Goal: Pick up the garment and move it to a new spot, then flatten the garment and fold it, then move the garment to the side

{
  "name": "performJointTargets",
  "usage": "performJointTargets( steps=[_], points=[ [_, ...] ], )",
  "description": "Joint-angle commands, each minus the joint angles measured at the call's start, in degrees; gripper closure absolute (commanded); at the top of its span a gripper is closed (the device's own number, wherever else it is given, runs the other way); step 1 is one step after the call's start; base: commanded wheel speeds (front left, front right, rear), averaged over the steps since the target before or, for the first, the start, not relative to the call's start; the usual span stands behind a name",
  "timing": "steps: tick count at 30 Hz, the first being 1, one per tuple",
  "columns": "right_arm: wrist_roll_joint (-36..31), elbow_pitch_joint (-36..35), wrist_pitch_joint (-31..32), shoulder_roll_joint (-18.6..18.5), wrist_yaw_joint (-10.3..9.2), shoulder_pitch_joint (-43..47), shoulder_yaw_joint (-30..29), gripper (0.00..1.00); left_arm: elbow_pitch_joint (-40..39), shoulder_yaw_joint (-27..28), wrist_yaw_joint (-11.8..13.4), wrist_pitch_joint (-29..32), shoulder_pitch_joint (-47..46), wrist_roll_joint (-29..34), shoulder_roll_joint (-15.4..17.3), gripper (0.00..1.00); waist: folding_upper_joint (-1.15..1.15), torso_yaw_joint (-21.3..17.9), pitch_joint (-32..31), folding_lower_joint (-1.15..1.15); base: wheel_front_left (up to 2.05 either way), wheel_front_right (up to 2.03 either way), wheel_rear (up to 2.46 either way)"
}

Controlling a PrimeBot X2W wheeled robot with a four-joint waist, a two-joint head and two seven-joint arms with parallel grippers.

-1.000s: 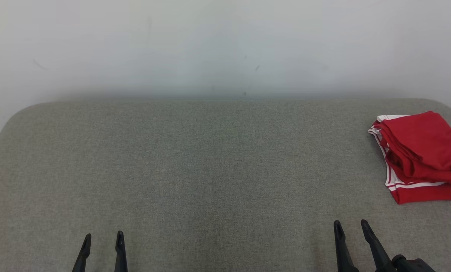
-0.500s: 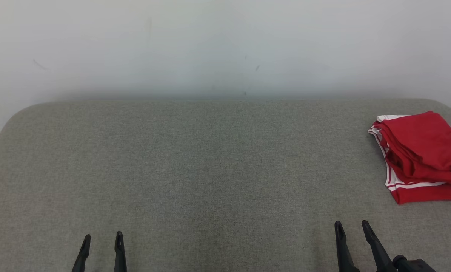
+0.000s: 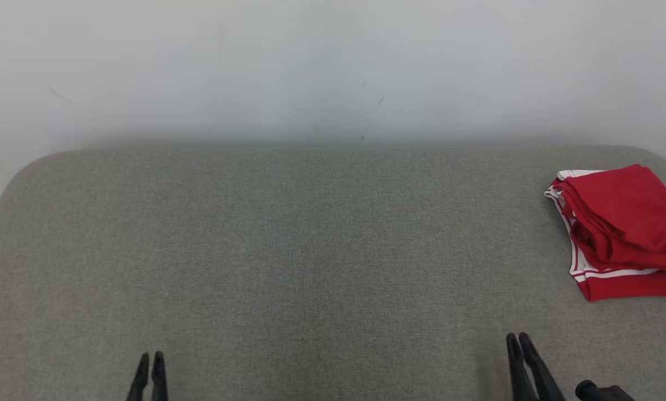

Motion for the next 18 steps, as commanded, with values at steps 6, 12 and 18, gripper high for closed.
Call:
performJointTargets(
  steps=[6,12,18],
  points=[
    [5.7,1.1,1.5,-0.5,0.00,-0.7,-0.7,1.00,1.8,-0.2,-0.3,1.1,-1.2,-5.7,-0.1,1.00,0.00,0.0,0.0,0.00,0.00,0.00,0.00],
    [13.5,1.9,3.8,-1.2,-0.01,-2.3,-1.9,1.00,2.5,-1.1,-0.6,1.9,-2.7,-13.5,-0.1,1.00,0.00,-0.1,0.0,0.00,0.00,0.00,0.00],
    [18.6,2.4,5.3,-1.7,-0.02,-3.2,-2.7,1.00,3.0,-1.6,-0.9,2.5,-3.8,-18.7,0.0,1.00,0.00,-0.2,0.0,0.00,0.00,0.00,0.00]
  ],
)
